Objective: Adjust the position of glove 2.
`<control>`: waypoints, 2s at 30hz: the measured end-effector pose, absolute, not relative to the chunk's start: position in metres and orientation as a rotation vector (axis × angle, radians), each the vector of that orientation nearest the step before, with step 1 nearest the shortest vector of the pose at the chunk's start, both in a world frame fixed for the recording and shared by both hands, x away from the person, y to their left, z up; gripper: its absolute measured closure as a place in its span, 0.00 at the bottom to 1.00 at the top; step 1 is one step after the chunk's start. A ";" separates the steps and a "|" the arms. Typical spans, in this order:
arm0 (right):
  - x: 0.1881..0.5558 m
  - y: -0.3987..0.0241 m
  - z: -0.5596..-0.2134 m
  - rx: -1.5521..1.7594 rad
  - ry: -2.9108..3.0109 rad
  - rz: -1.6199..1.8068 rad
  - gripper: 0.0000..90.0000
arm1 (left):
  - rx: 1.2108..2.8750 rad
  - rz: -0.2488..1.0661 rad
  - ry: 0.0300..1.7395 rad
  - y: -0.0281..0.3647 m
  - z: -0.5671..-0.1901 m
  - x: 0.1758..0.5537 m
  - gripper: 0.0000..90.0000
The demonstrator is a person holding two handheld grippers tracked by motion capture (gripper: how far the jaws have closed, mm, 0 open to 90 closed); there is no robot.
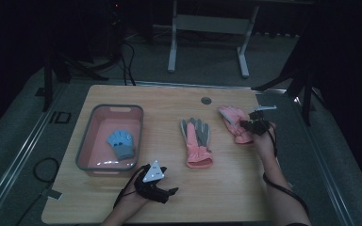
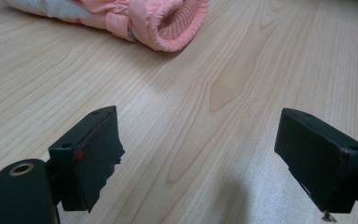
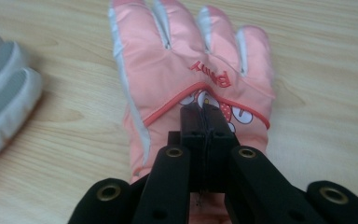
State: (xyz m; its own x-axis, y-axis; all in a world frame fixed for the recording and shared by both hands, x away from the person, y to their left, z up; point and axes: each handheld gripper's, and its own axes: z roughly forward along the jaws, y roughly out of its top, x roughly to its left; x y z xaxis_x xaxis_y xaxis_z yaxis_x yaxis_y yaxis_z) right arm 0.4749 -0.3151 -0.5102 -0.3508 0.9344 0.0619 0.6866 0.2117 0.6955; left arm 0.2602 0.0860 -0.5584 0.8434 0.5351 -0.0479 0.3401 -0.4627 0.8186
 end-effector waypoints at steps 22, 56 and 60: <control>0.359 -0.291 -0.476 1.671 1.812 0.951 0.99 | 2.121 0.292 0.589 0.081 -0.556 0.259 0.16; 0.372 -0.318 -0.482 1.497 2.166 0.937 0.70 | 2.147 0.307 0.573 0.079 -0.557 0.258 0.16; 0.374 -0.319 -0.484 1.479 2.185 0.930 0.67 | 2.140 0.300 0.582 0.080 -0.557 0.257 0.16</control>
